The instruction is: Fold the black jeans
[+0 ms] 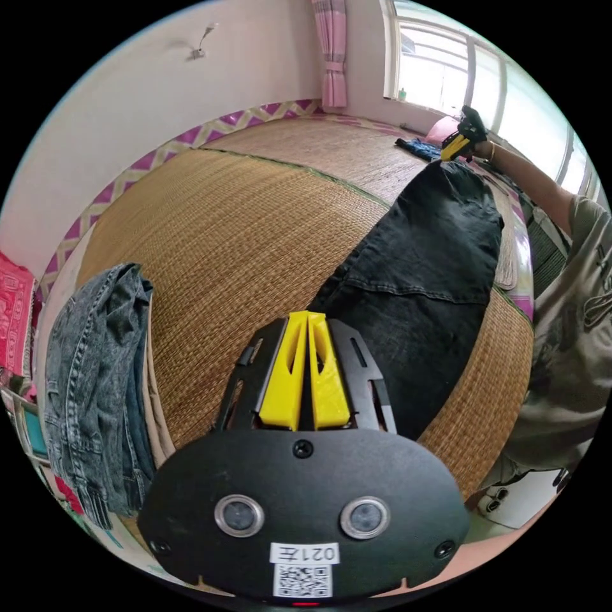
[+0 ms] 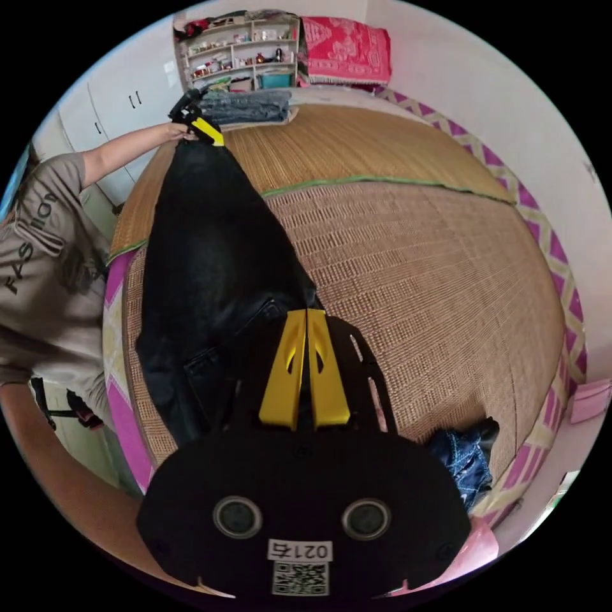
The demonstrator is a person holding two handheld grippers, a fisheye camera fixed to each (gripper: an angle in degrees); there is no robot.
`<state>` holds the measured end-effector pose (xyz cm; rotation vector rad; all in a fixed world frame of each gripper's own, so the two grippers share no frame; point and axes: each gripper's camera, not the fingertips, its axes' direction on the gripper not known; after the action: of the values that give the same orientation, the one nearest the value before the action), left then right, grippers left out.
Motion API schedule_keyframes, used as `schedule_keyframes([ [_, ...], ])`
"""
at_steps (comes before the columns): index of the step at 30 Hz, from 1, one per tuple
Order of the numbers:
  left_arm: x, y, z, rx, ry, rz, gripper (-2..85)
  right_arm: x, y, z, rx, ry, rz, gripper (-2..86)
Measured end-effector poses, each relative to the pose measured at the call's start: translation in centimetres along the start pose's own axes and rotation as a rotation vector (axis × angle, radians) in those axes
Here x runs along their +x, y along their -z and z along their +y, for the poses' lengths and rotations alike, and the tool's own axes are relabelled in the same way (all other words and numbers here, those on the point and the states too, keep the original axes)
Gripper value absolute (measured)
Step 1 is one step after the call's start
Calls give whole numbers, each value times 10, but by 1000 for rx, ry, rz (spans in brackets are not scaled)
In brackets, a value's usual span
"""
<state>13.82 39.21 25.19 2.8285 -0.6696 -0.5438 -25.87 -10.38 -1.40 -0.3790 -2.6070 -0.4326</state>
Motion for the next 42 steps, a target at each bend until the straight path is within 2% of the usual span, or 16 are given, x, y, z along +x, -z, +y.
schedule_keyframes([
  [4,6,35,27,133,35,25,-9,-68,51,24,108,82,81,-6],
  [10,34,80,53,241,27,4,-4,-189,88,46,87,216,184,-8],
  [12,42,82,56,211,6,-53,6,-218,96,53,96,210,230,-8],
  [14,47,72,53,123,-44,-119,58,-245,103,63,111,168,299,-8],
  [18,32,40,44,-22,-77,-99,107,-263,108,78,138,103,343,-8],
  [23,2,-3,32,-178,-91,-90,101,-261,115,96,176,36,341,-8],
  [25,-4,0,35,-192,-97,-30,54,-259,118,101,185,20,339,-8],
  [28,6,36,52,-101,-115,-56,3,-258,122,109,182,3,346,-8],
  [32,63,126,109,118,-137,-86,-7,-280,142,143,177,-49,386,-9],
  [34,93,151,142,174,-110,-75,-8,-303,155,169,216,-80,384,-9],
  [37,135,148,202,179,-19,-61,-7,-353,145,210,195,-109,361,-9],
  [40,148,104,257,104,140,9,-6,-383,89,243,98,-206,284,-10],
  [42,140,101,294,290,304,74,-6,-384,52,263,81,-337,230,-9],
])
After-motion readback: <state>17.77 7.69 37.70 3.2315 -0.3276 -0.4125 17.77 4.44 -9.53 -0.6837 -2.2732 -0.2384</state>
